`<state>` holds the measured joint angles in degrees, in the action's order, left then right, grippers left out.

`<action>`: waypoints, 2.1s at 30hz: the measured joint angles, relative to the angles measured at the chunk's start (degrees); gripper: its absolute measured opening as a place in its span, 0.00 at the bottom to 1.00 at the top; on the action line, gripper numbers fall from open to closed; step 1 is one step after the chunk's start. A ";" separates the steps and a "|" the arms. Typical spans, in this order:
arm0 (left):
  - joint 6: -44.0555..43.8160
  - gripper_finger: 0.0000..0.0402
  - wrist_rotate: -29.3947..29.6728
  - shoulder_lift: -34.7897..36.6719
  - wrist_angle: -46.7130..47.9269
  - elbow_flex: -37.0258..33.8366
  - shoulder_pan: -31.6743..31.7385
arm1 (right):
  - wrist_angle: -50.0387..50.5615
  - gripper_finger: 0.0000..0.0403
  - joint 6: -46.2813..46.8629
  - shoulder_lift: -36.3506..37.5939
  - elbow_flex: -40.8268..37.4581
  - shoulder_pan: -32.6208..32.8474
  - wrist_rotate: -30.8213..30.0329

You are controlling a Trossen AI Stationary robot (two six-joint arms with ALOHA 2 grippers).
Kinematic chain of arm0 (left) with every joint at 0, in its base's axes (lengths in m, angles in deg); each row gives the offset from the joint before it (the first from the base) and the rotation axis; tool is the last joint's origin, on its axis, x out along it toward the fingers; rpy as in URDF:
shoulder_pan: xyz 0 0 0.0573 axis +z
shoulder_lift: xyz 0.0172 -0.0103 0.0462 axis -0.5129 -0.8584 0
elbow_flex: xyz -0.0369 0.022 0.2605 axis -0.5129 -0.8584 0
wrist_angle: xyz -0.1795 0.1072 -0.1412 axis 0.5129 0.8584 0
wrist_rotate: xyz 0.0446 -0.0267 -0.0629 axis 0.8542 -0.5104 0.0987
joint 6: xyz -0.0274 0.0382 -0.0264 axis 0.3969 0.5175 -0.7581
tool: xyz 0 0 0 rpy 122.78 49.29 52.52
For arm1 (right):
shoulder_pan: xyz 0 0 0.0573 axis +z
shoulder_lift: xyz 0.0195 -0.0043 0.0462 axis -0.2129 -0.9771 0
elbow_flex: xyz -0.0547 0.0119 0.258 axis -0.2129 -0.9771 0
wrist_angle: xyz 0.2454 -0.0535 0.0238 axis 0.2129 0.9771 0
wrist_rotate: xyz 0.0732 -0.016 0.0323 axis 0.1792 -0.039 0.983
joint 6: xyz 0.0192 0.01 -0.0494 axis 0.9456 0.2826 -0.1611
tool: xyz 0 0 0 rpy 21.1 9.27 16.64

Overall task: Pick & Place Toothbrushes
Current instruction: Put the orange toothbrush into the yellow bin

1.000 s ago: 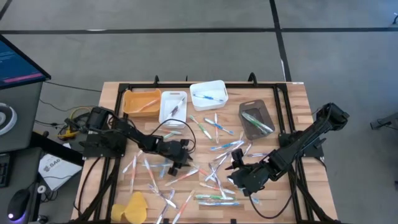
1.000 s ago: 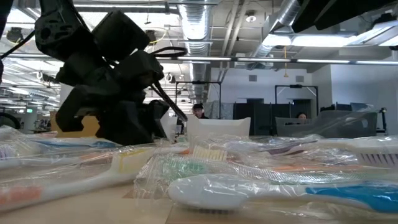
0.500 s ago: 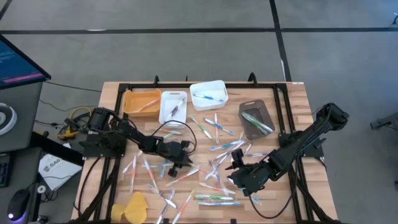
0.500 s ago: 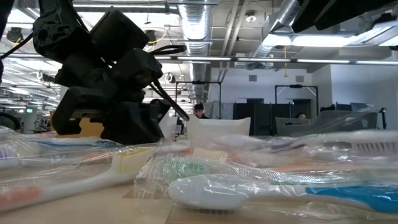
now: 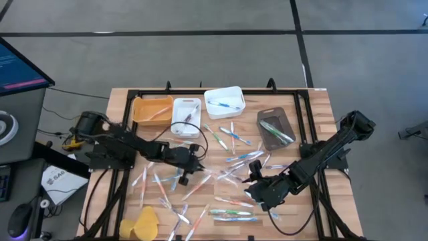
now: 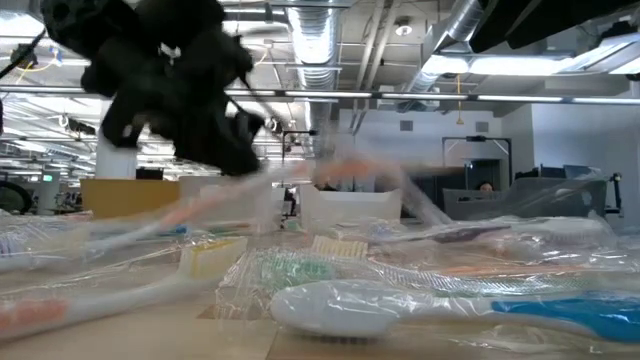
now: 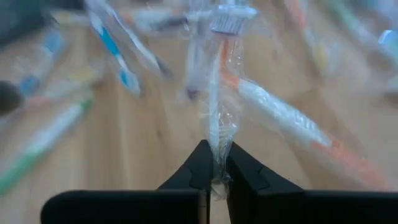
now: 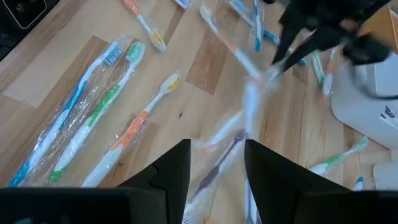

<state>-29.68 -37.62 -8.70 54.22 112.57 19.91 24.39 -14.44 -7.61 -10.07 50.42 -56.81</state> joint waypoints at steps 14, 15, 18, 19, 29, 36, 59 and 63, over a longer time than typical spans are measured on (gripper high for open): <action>5.09 0.03 25.10 19.01 11.17 0.13 -5.30 | 0.44 0.36 0.00 0.00 -0.02 -0.02 0.00; 4.81 0.03 26.86 19.67 11.17 0.13 -5.38 | 0.45 0.36 0.00 0.00 -0.02 -0.02 0.00; 3.24 0.03 33.76 22.00 11.67 0.13 -5.41 | 0.44 0.36 0.00 0.00 -0.02 -0.02 0.00; 2.57 0.03 35.93 22.86 12.03 0.13 -5.39 | 0.44 0.36 0.00 0.00 -0.02 -0.02 0.00; -3.16 0.03 43.16 32.60 24.37 0.15 -3.69 | 0.44 0.36 0.02 0.00 -1.01 -0.04 0.00; -9.99 0.03 42.48 37.79 42.47 2.17 0.46 | -0.50 0.36 0.02 -0.02 -1.60 -1.26 0.02; -35.03 0.03 33.67 37.78 102.17 22.14 11.66 | -0.92 0.36 4.52 -0.02 -1.60 -3.30 0.11; -33.80 0.03 36.37 37.74 103.56 22.12 11.70 | -0.92 0.36 4.57 -0.02 -1.60 -3.30 0.09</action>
<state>-63.48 -1.25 29.04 157.77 134.69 31.61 23.47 -9.88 -7.63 -11.67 47.12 -56.73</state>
